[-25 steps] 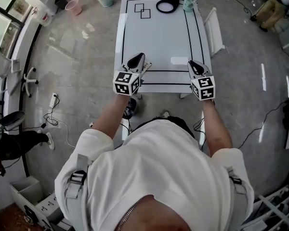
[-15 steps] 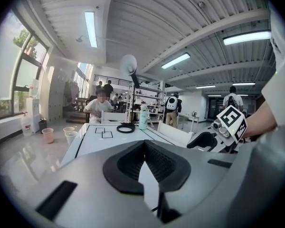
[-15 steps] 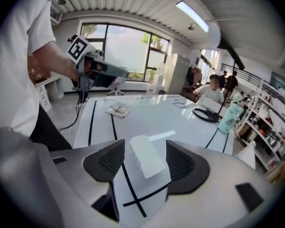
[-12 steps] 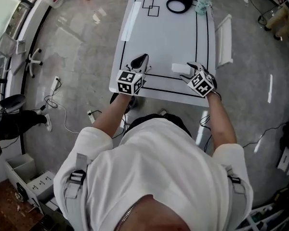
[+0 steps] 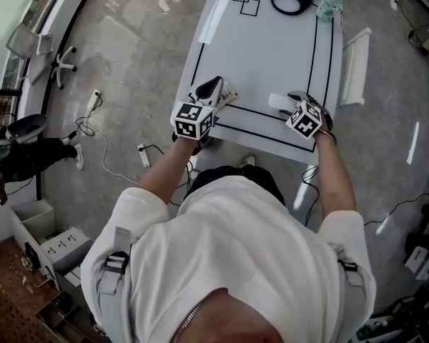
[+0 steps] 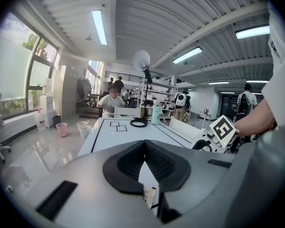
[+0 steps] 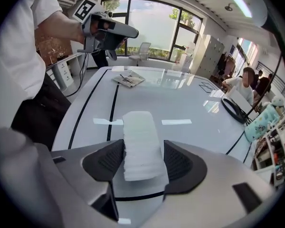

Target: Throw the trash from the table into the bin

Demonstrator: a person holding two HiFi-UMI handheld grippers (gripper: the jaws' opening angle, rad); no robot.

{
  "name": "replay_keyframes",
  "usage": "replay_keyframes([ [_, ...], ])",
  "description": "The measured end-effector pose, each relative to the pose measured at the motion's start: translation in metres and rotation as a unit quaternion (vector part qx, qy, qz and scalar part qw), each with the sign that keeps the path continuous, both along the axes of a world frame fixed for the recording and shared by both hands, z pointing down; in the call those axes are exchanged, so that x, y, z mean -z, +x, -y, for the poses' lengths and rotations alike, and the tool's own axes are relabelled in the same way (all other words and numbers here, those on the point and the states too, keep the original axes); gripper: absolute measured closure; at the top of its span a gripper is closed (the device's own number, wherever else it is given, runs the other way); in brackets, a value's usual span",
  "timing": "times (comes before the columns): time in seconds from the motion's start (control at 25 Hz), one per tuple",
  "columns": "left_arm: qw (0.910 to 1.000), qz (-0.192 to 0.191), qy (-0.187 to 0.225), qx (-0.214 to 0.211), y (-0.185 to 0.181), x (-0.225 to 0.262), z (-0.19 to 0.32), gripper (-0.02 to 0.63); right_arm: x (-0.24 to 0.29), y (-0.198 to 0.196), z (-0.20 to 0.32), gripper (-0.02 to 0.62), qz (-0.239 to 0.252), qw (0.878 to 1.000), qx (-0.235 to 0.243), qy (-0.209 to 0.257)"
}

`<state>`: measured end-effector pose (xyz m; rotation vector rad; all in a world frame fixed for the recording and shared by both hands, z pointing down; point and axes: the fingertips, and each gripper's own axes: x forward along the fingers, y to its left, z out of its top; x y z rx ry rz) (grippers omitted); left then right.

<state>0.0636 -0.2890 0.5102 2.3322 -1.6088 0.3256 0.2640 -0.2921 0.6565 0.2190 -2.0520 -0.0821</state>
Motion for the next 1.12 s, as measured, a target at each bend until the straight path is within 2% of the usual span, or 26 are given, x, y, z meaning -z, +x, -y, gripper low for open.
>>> replay_keyframes([
  [0.2,0.9998,0.002,0.002,0.019,-0.024,0.001,-0.007,0.595,0.011,-0.009,0.008,0.34,0.032,0.998,-0.044,0.004],
  [0.44,0.9988,-0.006,0.018,0.045,-0.068,0.019,-0.022,0.595,0.058,-0.054,0.013,0.342,0.123,0.986,-0.105,0.03],
  [0.6,0.998,-0.003,0.036,0.053,-0.111,0.034,-0.037,0.595,0.097,-0.103,0.007,0.342,0.188,0.972,-0.133,0.045],
  [0.8,0.9963,-0.01,0.066,0.054,-0.177,0.052,-0.056,0.595,0.136,-0.18,-0.005,0.342,0.244,0.956,-0.151,0.064],
  [1.12,0.994,-0.024,0.102,0.032,-0.293,0.08,-0.088,0.595,0.197,-0.304,-0.036,0.342,0.327,0.917,-0.215,0.08],
])
